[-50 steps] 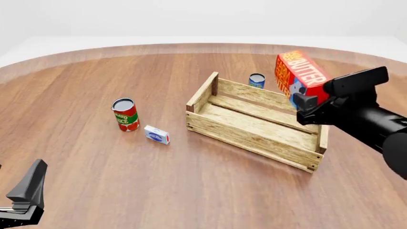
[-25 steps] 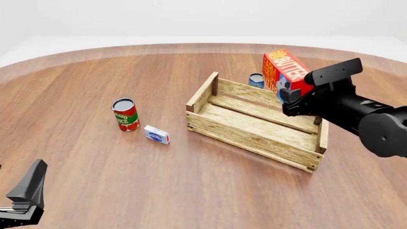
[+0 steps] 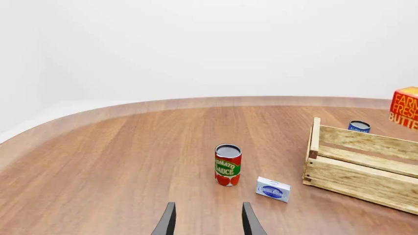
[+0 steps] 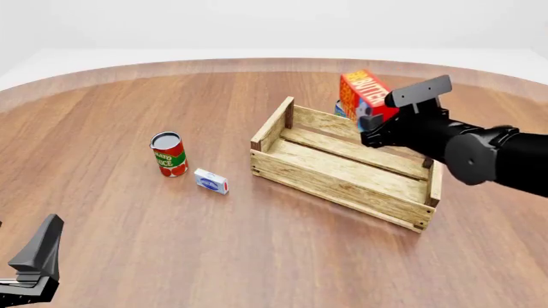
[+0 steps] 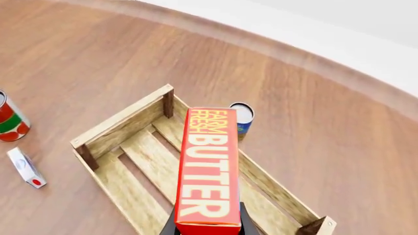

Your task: Pick up the butter and put it in the tray.

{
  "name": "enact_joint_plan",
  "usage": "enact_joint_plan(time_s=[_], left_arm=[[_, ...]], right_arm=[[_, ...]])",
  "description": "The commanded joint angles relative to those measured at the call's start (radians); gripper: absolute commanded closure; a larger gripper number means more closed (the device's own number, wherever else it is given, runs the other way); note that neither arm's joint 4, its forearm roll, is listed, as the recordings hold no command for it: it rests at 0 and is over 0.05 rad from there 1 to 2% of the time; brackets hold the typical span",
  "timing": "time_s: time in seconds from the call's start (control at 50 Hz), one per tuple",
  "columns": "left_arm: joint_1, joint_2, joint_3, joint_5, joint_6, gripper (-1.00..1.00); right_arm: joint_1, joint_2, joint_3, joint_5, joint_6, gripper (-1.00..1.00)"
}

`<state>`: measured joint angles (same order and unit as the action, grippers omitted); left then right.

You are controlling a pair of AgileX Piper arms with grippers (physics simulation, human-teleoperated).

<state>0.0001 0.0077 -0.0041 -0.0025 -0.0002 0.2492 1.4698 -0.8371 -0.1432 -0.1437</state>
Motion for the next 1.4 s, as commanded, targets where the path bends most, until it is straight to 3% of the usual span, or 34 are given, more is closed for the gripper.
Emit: enact_joint_plan(time_s=[0.02, 1.4], left_arm=[[0.000, 0.000, 0.000, 0.000, 0.000, -1.00], [0.000, 0.000, 0.000, 0.000, 0.000, -1.00]], right_arm=[[0.002, 0.068, -0.054, -0.024, 0.021, 1.00], [-0.008, 0.154, -0.124, 0.096, 0.077, 1.00]])
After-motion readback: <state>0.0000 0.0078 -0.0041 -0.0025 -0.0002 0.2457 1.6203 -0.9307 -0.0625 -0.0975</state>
